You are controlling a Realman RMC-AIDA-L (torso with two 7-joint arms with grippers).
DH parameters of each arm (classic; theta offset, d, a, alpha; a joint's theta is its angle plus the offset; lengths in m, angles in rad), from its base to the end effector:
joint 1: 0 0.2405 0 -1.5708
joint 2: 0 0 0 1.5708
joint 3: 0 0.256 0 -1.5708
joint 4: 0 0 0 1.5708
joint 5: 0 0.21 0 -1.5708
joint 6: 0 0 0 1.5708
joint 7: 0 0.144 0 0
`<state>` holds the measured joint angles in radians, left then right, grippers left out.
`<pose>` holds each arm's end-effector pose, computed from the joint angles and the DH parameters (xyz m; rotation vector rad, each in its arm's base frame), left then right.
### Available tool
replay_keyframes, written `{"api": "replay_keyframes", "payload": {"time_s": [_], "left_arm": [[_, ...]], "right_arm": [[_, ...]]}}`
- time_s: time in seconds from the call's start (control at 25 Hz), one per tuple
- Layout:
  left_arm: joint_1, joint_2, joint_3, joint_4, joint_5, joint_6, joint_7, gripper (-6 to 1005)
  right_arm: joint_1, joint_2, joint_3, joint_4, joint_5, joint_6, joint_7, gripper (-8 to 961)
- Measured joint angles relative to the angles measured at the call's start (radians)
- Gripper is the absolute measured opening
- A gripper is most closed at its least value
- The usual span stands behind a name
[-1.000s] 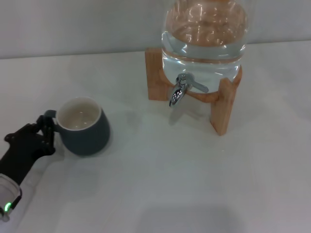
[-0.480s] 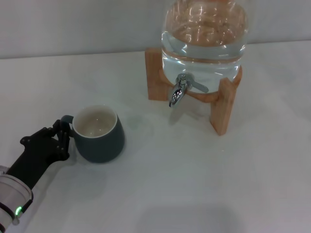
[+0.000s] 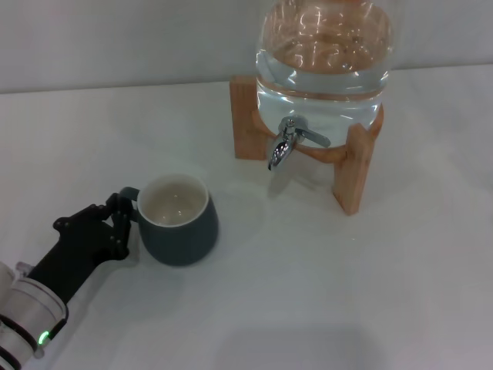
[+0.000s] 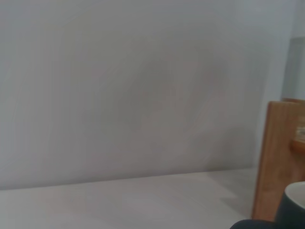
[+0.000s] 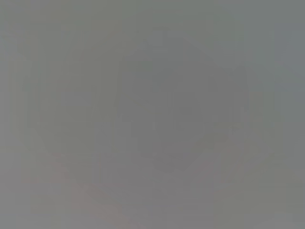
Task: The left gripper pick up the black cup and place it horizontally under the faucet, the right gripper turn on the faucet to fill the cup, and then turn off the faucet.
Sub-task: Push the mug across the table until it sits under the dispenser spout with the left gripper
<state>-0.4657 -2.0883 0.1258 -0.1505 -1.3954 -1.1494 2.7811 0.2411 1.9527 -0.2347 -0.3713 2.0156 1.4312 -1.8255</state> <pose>-0.3137 0.2925 -0.0844 -2.0383 -0.6786 -0.7191 0.4048 0.2621 0.1726 -1.2191 0.8255 1.2863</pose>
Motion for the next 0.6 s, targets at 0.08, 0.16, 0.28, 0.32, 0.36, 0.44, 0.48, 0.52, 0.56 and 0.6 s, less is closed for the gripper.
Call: {"api": "replay_keyframes", "payload": {"time_s": [0.08, 0.16, 0.28, 0.32, 0.36, 0.44, 0.48, 0.52, 0.56, 0.6], "left_arm": [[-0.002, 0.001, 0.0, -0.005, 0.01, -0.002, 0.0, 117], [-0.003, 0.002, 0.0, -0.009, 0.013, -0.005, 0.0, 117], [-0.003, 0.002, 0.0, -0.01, 0.03, -0.018, 0.0, 117], [-0.004, 0.002, 0.0, -0.01, 0.039, -0.025, -0.001, 117], [-0.004, 0.002, 0.0, -0.01, 0.046, -0.031, -0.001, 117], [-0.004, 0.002, 0.0, -0.009, 0.051, -0.037, -0.001, 117], [-0.004, 0.002, 0.0, -0.009, 0.058, -0.048, -0.001, 117], [-0.004, 0.002, 0.0, -0.009, 0.059, -0.051, -0.002, 117], [-0.003, 0.003, 0.0, -0.009, 0.061, -0.055, -0.002, 117], [-0.002, 0.003, 0.0, -0.009, 0.062, -0.059, -0.004, 117]], "right_arm": [[0.0, 0.0, 0.0, 0.0, 0.0, 0.0, 0.0, 842], [0.0, 0.001, 0.0, -0.001, 0.0, 0.0, 0.0, 842], [0.0, 0.002, 0.0, -0.001, 0.0, 0.001, 0.0, 842], [0.0, 0.002, 0.0, -0.001, 0.0, 0.001, 0.0, 842], [0.0, 0.002, 0.0, -0.001, 0.0, 0.001, 0.0, 842], [0.0, 0.002, 0.0, -0.001, 0.0, 0.001, 0.0, 842], [0.001, 0.002, 0.0, -0.001, 0.0, 0.001, 0.0, 842], [0.001, 0.002, 0.0, -0.001, 0.0, 0.001, 0.0, 842], [0.001, 0.002, 0.0, -0.001, 0.0, 0.002, 0.0, 842], [0.001, 0.002, 0.0, -0.002, 0.0, 0.002, 0.0, 842]]}}
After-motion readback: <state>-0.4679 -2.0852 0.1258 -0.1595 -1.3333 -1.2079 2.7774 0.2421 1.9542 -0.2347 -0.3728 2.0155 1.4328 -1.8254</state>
